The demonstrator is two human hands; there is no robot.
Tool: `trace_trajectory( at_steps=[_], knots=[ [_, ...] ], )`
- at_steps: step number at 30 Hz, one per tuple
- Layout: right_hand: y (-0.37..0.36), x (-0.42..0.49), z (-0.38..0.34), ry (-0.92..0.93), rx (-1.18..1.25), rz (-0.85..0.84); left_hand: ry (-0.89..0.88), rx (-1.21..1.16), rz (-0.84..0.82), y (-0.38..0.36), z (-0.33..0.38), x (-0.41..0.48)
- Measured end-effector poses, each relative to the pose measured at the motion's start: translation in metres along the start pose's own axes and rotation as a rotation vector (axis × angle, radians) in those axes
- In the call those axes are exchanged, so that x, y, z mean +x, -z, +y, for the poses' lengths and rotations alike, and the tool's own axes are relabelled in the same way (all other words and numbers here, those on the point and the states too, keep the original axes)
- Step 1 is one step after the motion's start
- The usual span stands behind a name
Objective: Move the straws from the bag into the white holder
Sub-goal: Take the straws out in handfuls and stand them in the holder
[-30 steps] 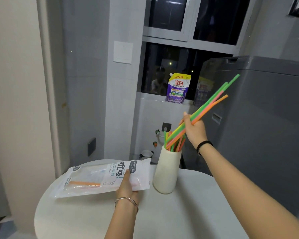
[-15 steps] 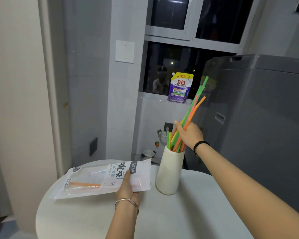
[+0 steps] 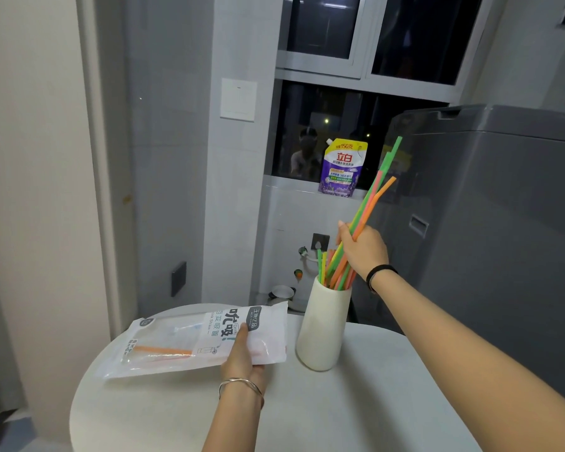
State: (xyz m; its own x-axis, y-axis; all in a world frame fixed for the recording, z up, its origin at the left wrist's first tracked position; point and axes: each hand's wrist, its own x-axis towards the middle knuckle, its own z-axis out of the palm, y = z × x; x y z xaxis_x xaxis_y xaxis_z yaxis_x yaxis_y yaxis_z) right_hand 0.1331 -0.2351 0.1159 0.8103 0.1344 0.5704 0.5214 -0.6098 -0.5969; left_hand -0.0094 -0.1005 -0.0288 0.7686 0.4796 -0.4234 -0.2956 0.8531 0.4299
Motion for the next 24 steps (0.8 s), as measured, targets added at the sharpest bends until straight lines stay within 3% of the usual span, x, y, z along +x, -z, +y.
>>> trace_trajectory(
  at_steps=[3, 9, 16, 24],
  knots=[
    [0.002, 0.001, -0.001, -0.007, -0.023, 0.011, -0.007, -0.009, 0.009, 0.000, 0.000, 0.000],
    [0.002, -0.003, 0.003, -0.025, -0.088, -0.119, 0.013, -0.016, -0.006, -0.002, 0.001, -0.003],
    [-0.008, -0.003, 0.011, -0.004, -0.306, -0.182, 0.039, -0.024, -0.002, -0.003, 0.003, -0.008],
    [-0.008, 0.000, 0.018, -0.105, -0.047, -0.197, 0.015, -0.039, 0.009, -0.005, 0.005, -0.008]
  ],
)
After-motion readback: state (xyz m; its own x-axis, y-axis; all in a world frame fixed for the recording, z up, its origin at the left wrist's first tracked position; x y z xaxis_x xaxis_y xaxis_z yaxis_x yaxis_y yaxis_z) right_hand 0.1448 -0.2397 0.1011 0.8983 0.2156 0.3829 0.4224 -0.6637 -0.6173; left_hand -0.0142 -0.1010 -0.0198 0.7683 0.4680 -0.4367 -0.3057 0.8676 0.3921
